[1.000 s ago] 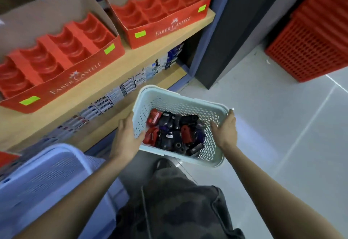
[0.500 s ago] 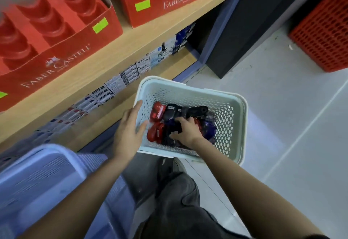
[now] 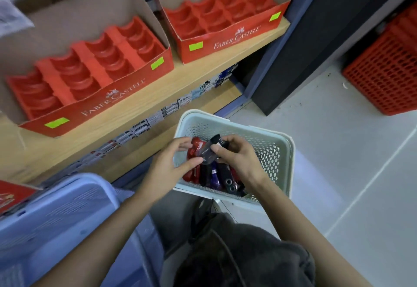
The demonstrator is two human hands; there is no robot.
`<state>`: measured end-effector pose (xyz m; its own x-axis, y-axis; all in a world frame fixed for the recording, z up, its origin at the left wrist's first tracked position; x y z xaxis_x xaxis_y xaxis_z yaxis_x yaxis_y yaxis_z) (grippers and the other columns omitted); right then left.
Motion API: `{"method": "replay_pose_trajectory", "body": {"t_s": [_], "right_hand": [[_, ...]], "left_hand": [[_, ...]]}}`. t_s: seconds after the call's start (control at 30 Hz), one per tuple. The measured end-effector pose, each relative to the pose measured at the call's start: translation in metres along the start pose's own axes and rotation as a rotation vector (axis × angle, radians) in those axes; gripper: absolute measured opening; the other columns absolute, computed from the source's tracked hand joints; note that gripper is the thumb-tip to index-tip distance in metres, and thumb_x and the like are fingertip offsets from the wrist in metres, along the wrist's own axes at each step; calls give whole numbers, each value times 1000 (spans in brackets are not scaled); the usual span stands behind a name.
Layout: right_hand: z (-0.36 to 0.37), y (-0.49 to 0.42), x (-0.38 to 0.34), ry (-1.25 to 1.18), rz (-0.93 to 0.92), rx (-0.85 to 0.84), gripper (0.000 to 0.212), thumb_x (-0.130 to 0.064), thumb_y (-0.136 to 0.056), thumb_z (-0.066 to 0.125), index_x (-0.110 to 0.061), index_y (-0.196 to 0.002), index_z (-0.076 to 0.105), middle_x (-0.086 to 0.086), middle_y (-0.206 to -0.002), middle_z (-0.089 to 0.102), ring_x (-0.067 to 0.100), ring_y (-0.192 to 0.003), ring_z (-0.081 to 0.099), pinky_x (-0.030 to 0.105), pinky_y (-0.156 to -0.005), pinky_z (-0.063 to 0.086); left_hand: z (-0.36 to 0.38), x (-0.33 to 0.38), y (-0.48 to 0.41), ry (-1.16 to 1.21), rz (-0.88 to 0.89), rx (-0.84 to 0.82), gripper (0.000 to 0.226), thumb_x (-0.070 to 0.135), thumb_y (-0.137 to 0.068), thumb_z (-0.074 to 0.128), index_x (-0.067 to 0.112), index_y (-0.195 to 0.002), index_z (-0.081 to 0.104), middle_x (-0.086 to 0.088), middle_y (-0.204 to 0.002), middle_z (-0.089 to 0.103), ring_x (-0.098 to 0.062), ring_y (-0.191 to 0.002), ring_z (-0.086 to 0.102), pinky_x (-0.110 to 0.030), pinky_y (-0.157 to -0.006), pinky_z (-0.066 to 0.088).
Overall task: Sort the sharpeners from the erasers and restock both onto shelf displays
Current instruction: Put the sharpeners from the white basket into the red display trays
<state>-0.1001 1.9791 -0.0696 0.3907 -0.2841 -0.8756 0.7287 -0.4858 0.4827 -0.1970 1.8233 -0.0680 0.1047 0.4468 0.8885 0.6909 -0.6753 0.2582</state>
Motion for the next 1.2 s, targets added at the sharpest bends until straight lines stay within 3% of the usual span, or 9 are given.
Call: {"method": "replay_pose_trajectory", "body": {"t_s": [0.17, 0.33, 0.53, 0.67, 0.77, 0.83, 0.97, 1.1, 1.2], "right_hand": [[8, 27, -64, 35, -167, -41, 26, -11, -84, 69, -14, -108, 57, 10, -99, 65, 12, -79, 67, 27, -73, 56], [13, 52, -121, 194, -386, -105, 17, -13, -87, 66, -27, -96, 64, -15, -93, 69, 2, -86, 62, 15, -75, 47], [26, 54, -183, 196, -623, -7, 22, -10, -84, 70, -23, -101, 65, -12, -91, 66, 6, -80, 61, 20, -76, 48], [30, 5, -239, 301, -822, 185, 22, -7, -84, 67, -17, -103, 63, -11, -96, 62, -1, -92, 57, 16, -86, 43], [46, -39, -258, 463, -831, 164, 27, -9, -85, 66, -12, -112, 62, 0, -108, 63, 9, -101, 57, 16, -89, 44], [58, -60, -258, 570, -795, 88, 29, -8, -86, 65, -12, -114, 61, 7, -112, 61, 12, -100, 58, 10, -86, 44], [64, -84, -243, 779, -785, 59, 29, -9, -86, 66, -13, -114, 63, 10, -112, 63, 22, -102, 60, 33, -95, 47], [63, -92, -237, 896, -751, 45, 32, -15, -90, 62, -15, -122, 61, 6, -124, 60, 22, -112, 57, 35, -100, 44], [62, -83, -237, 947, -753, 9, 42, -26, -95, 54, -23, -137, 50, 5, -135, 54, 21, -124, 48, 33, -106, 36]], "left_hand": [[-13, 53, 8, 154, -11, 75, 27, 14, -81, 71, 32, -97, 59, 12, -91, 66, 8, -80, 62, -11, -76, 48], [-28, 95, 25, 162, 85, 151, 25, 12, -83, 70, 33, -88, 57, 20, -78, 68, 11, -78, 62, -5, -69, 44], [-57, 144, 27, 31, 314, 296, 24, 16, -88, 64, 31, -105, 57, 12, -106, 63, 6, -96, 59, -7, -83, 42], [-93, 155, 6, -526, 437, 568, 42, 26, -86, 67, 12, -124, 57, -2, -129, 53, -15, -121, 48, -30, -105, 33], [-102, 129, -8, -851, 232, 546, 52, 37, -86, 63, 12, -130, 54, -11, -134, 54, -30, -120, 53, -46, -98, 42], [-99, 112, -11, -939, 265, 564, 42, 30, -86, 64, 8, -122, 62, -14, -125, 61, -32, -107, 62, -45, -88, 50], [-102, 102, -13, -950, 367, 667, 29, 23, -91, 54, 11, -114, 67, -10, -118, 66, -29, -99, 66, -39, -80, 52], [-103, 99, -14, -965, 399, 665, 30, 25, -93, 49, 12, -114, 67, -8, -118, 66, -27, -99, 65, -37, -80, 49], [-102, 104, -10, -942, 427, 666, 31, 24, -95, 48, 10, -117, 64, -13, -124, 61, -31, -113, 57, -41, -93, 39]]}}
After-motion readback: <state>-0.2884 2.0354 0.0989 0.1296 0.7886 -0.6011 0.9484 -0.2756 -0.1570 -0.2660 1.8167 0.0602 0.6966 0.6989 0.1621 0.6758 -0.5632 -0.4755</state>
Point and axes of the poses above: each hand's wrist, its own y-axis away from the middle knuckle, its own z-axis out of the palm, x = y × z, the point moved 2 cm from there along -y, towards the middle knuckle
